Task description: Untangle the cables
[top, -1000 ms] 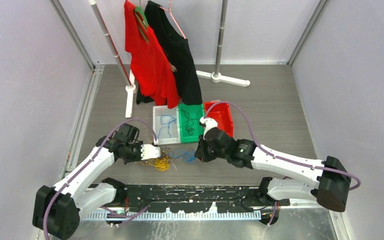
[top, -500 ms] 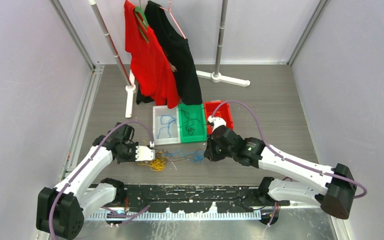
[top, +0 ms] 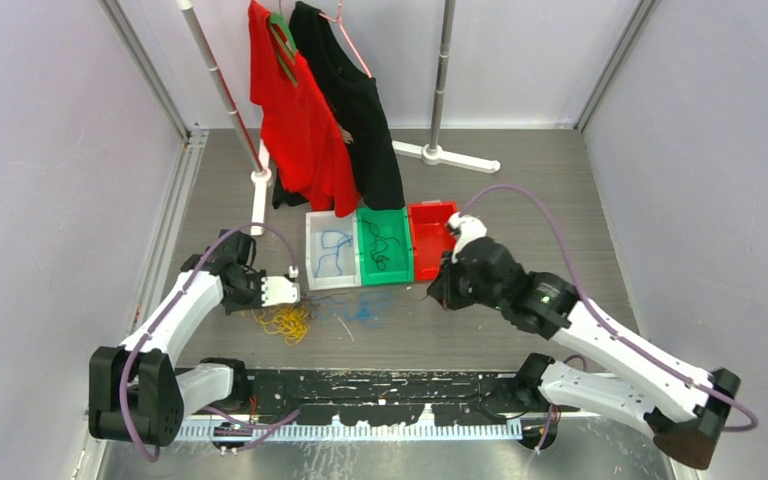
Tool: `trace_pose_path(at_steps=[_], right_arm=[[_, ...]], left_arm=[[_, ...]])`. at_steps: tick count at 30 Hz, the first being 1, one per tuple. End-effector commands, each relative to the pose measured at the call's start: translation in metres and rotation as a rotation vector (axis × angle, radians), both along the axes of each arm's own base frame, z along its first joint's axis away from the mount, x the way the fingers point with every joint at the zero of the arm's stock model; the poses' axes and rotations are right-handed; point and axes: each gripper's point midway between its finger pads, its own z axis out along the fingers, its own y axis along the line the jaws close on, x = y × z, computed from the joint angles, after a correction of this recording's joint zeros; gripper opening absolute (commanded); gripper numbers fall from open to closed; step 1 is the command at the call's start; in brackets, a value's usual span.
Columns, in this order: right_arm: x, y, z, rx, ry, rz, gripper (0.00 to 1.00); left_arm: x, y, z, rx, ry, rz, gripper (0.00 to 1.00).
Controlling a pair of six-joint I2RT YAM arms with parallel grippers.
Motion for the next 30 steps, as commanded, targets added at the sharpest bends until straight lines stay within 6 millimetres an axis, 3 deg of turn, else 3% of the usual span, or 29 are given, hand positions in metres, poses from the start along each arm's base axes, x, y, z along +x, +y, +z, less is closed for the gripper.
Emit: trace_pose_path(at_steps=[1, 4, 8, 9, 13, 17, 23, 30], right_arm=[[0.018, -0.034, 0.068, 0.059, -0.175, -0.103, 0.01], [0.016, -0.037, 0.084, 0.110, -0.197, -0.104, 0.01], [0.013, -0.017, 0.086, 0.178, -0.165, -0.042, 0.01], [0.013, -0.014, 0.089, 0.193, -0.165, -0.036, 0.01], [0.013, 0.009, 0.114, 0.302, -0.177, 0.028, 0.01], [0.012, 0.041, 0.127, 0.393, -0.121, 0.120, 0.01], [0.016, 0.085, 0.157, 0.549, -0.084, 0.240, 0.01], [0.016, 0.132, 0.205, 0.710, -0.085, 0.341, 0.01]], left_arm=[[0.006, 0.006, 0.006, 0.018, -0.019, 0.002, 0.00], [0.007, 0.006, 0.006, 0.019, -0.025, -0.001, 0.00], [0.008, -0.008, 0.022, -0.068, -0.024, 0.025, 0.02], [0.008, -0.013, 0.027, -0.095, -0.026, 0.031, 0.09], [-0.012, -0.035, 0.053, -0.222, 0.025, 0.015, 0.64], [-0.032, -0.059, 0.082, -0.360, 0.065, 0.006, 0.92], [-0.025, -0.092, 0.144, -0.570, 0.032, 0.075, 0.95], [-0.017, -0.154, 0.251, -1.022, 0.051, 0.199, 0.96]])
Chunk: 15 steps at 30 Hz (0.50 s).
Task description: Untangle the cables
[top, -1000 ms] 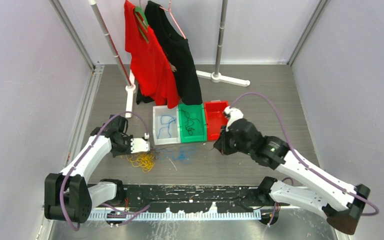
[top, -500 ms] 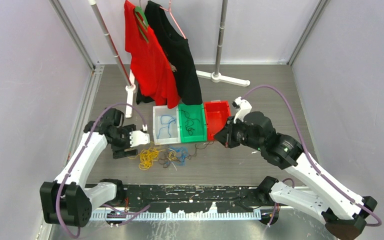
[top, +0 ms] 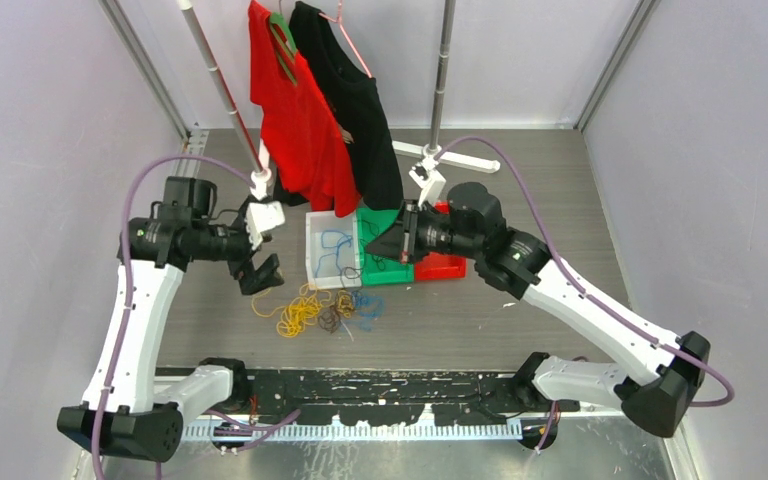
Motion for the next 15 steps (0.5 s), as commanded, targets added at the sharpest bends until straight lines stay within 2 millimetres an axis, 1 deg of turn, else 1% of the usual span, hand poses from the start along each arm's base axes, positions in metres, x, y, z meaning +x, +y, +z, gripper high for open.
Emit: trace_pose_path(at_steps=[1, 4, 6, 10, 15], right_arm=[[-0.010, 0.040, 0.082, 0.236, -0.103, 0.113, 0.01], [-0.013, 0.061, 0.086, 0.228, -0.111, 0.127, 0.01], [-0.012, 0.071, 0.088, 0.230, -0.107, 0.121, 0.01], [-0.011, 0.085, 0.089, 0.241, -0.097, 0.095, 0.01], [-0.010, 0.097, 0.089, 0.252, -0.085, 0.059, 0.01]], left_arm=[[-0.014, -0.049, 0.066, -0.357, 0.091, 0.030, 0.97], [-0.026, -0.061, 0.075, -0.384, 0.096, -0.009, 0.97], [-0.034, -0.065, 0.075, -0.395, 0.094, -0.031, 0.97], [-0.036, -0.067, 0.071, -0.416, 0.074, 0.001, 0.96], [-0.042, -0.069, 0.061, -0.435, 0.107, 0.002, 0.88]])
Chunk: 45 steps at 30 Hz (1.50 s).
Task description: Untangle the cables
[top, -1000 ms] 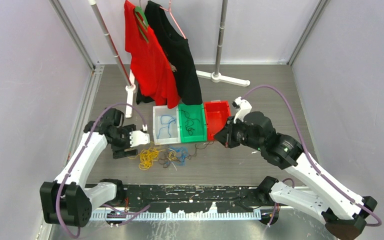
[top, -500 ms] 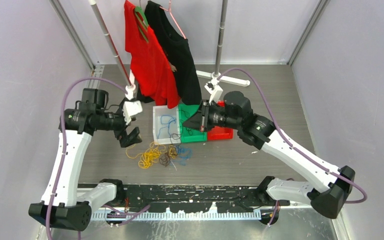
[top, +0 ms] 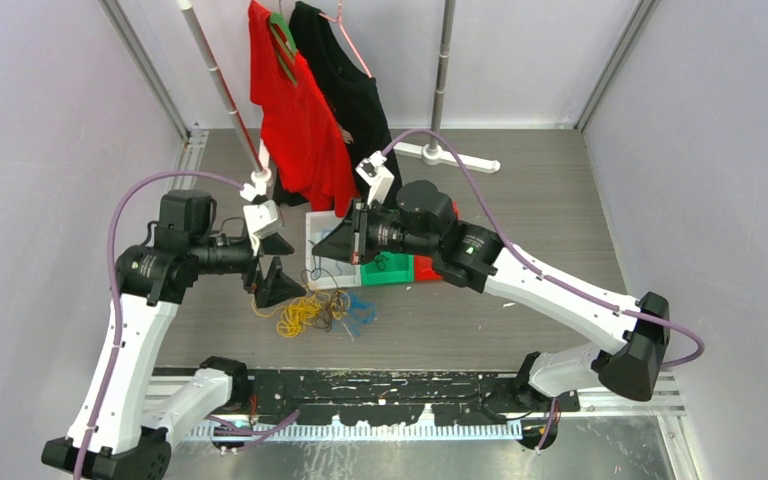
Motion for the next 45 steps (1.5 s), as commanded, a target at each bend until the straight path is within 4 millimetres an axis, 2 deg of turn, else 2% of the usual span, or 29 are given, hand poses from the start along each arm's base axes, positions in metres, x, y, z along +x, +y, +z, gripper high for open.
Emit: trace_pose_path(at_steps=[1, 5, 10, 13, 14, 17, 18, 19, 20, 21, 23, 25, 26, 31, 33, 38, 45], right_arm=[[0.006, 0.009, 0.048, 0.132, -0.051, -0.059, 0.01], [0.005, 0.014, 0.046, 0.150, -0.035, -0.055, 0.01], [0.002, 0.016, 0.046, 0.160, -0.028, -0.048, 0.01], [0.001, 0.016, 0.046, 0.169, -0.020, -0.045, 0.01], [0.000, 0.016, 0.047, 0.176, -0.018, -0.042, 0.01], [-0.003, 0.015, 0.052, 0.198, -0.025, -0.026, 0.01], [-0.005, 0.014, 0.054, 0.203, -0.031, -0.020, 0.01], [-0.006, 0.013, 0.054, 0.204, -0.036, -0.015, 0.01], [-0.007, 0.012, 0.053, 0.199, -0.042, -0.010, 0.02], [-0.008, 0.010, 0.051, 0.191, -0.051, -0.007, 0.06], [-0.009, 0.005, 0.043, 0.160, -0.071, -0.012, 0.23], [-0.009, -0.002, 0.029, 0.103, -0.100, -0.024, 0.50], [-0.007, -0.007, 0.020, 0.064, -0.114, -0.037, 0.57], [0.004, -0.038, -0.025, -0.068, -0.208, -0.136, 0.62], [0.005, -0.042, -0.036, -0.075, -0.230, -0.148, 0.63], [0.007, -0.031, -0.042, -0.058, -0.241, -0.123, 0.65], [0.012, -0.008, -0.033, -0.016, -0.242, -0.095, 0.66]], left_arm=[[-0.001, -0.010, 0.005, -0.070, 0.018, -0.018, 0.86], [0.000, -0.015, -0.001, -0.083, 0.035, -0.039, 0.82], [0.022, -0.013, -0.017, -0.052, 0.001, 0.014, 0.72], [0.026, -0.019, -0.016, -0.092, 0.024, 0.013, 0.69], [0.029, -0.021, -0.015, -0.109, 0.035, 0.021, 0.65], [0.041, -0.025, -0.011, -0.148, 0.063, 0.080, 0.39], [0.043, -0.025, -0.009, -0.159, 0.065, 0.091, 0.23], [0.044, -0.025, -0.007, -0.165, 0.066, 0.100, 0.13], [0.045, -0.025, -0.004, -0.169, 0.065, 0.105, 0.05], [0.044, -0.025, 0.000, -0.170, 0.062, 0.111, 0.00], [0.041, -0.023, 0.007, -0.170, 0.053, 0.113, 0.00], [0.036, -0.022, 0.017, -0.174, 0.038, 0.115, 0.00], [0.033, -0.021, 0.021, -0.176, 0.035, 0.117, 0.00], [0.019, -0.017, 0.049, -0.186, 0.002, 0.122, 0.00], [0.012, -0.017, 0.057, -0.196, 0.007, 0.105, 0.00], [-0.003, -0.019, 0.071, -0.207, 0.037, 0.062, 0.00], [-0.017, -0.020, 0.084, -0.211, 0.045, 0.017, 0.00]])
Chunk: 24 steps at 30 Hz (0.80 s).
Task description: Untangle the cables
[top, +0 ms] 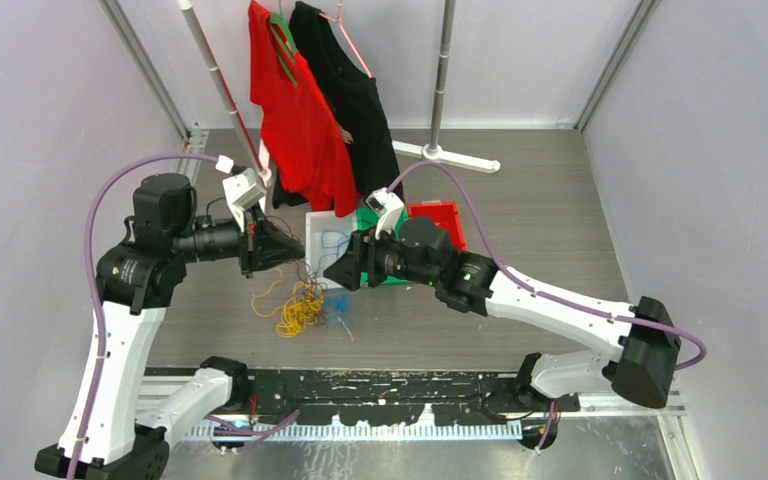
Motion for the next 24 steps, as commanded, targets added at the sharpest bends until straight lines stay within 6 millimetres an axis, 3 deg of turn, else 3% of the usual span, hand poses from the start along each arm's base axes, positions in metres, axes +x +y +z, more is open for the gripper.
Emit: trace_pose_path(at_steps=[1, 17, 24], right_arm=[[0.005, 0.021, 0.050, 0.135, -0.092, 0.028, 0.66], [0.001, 0.060, 0.041, 0.158, -0.059, 0.077, 0.67], [0.014, 0.085, 0.020, 0.128, -0.053, 0.046, 0.68]], left_arm=[[-0.018, -0.002, 0.015, -0.025, -0.003, -0.054, 0.00], [-0.016, -0.004, 0.026, -0.044, -0.012, -0.055, 0.00], [-0.020, -0.008, 0.043, -0.081, -0.010, -0.077, 0.00]])
